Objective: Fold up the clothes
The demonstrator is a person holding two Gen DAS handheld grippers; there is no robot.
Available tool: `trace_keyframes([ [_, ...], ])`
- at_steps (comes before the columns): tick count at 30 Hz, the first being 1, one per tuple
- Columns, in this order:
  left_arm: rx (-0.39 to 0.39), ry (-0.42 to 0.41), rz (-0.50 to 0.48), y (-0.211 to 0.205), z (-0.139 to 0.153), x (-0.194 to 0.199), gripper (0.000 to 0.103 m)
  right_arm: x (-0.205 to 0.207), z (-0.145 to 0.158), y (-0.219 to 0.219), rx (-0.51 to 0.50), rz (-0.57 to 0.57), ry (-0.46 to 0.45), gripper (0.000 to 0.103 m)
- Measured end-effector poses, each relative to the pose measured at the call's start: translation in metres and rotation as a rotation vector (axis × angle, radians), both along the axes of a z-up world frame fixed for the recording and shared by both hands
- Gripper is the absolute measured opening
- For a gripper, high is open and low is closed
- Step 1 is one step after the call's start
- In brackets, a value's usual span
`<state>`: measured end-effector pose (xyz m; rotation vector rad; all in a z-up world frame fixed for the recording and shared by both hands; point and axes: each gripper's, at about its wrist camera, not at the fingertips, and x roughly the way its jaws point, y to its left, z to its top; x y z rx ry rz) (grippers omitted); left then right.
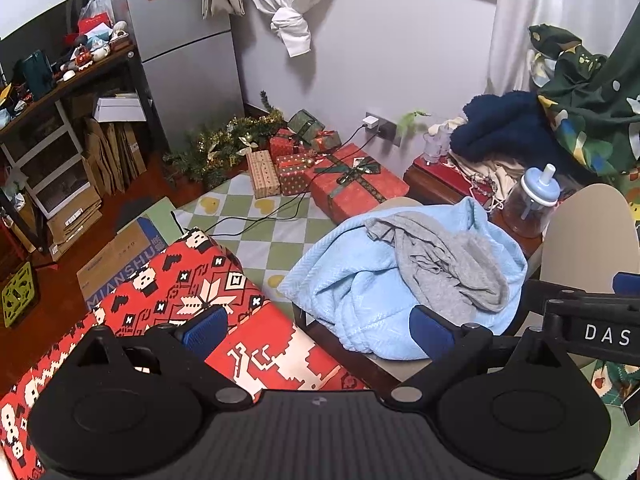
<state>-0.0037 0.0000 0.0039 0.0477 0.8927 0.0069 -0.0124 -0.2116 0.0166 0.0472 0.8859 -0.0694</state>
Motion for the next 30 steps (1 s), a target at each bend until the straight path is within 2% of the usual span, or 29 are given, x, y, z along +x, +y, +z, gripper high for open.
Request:
trace_keyframes([
  [30, -0.020, 0.003, 0.003, -0.0043, -0.0010, 0.0051, 0.098, 0.0057, 0.0015, -0.0034, -0.020, 0.015, -0.008, 0.103],
])
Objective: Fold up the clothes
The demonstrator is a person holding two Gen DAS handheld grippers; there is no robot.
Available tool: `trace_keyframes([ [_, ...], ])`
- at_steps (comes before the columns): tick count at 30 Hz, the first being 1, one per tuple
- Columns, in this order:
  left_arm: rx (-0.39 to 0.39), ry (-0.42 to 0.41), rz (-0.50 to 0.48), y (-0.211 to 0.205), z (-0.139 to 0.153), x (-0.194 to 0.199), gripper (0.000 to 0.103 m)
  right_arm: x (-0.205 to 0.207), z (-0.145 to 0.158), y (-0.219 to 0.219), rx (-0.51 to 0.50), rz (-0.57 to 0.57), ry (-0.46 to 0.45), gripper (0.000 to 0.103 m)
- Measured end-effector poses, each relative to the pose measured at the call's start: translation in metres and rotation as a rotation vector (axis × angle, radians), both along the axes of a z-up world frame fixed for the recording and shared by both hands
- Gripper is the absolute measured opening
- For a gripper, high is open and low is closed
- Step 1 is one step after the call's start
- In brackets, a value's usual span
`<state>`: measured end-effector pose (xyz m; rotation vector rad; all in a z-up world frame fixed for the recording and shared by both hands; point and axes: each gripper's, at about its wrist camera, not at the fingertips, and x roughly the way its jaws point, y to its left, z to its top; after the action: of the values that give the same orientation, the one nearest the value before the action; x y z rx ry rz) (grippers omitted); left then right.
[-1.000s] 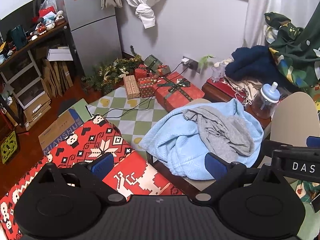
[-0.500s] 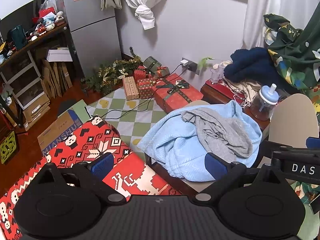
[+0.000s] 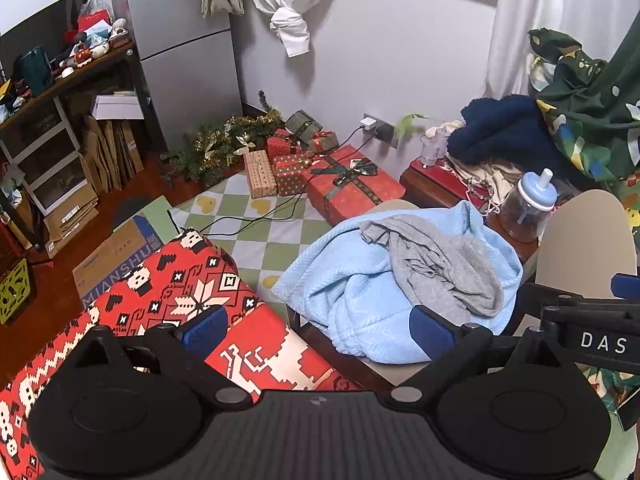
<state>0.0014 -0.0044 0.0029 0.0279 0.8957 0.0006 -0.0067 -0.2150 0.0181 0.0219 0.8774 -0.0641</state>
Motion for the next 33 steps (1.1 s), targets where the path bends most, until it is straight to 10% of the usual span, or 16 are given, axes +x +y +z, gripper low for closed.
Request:
trace_keyframes([
  [16, 0.053, -0.074, -0.044, -0.015, 0.002, 0.019, 0.098, 0.040, 0.012, -0.012, -0.029, 0.220, -0.019, 0.103],
  [24, -0.104, 0.037, -0.089, -0.010, -0.021, 0.072, 0.098, 0.110, 0.009, -0.028, -0.043, 0.473, -0.026, 0.103],
  [33, -0.244, 0.198, 0.001, -0.005, -0.074, 0.130, 0.096, 0.228, -0.057, -0.014, -0.127, 0.558, 0.221, 0.102],
])
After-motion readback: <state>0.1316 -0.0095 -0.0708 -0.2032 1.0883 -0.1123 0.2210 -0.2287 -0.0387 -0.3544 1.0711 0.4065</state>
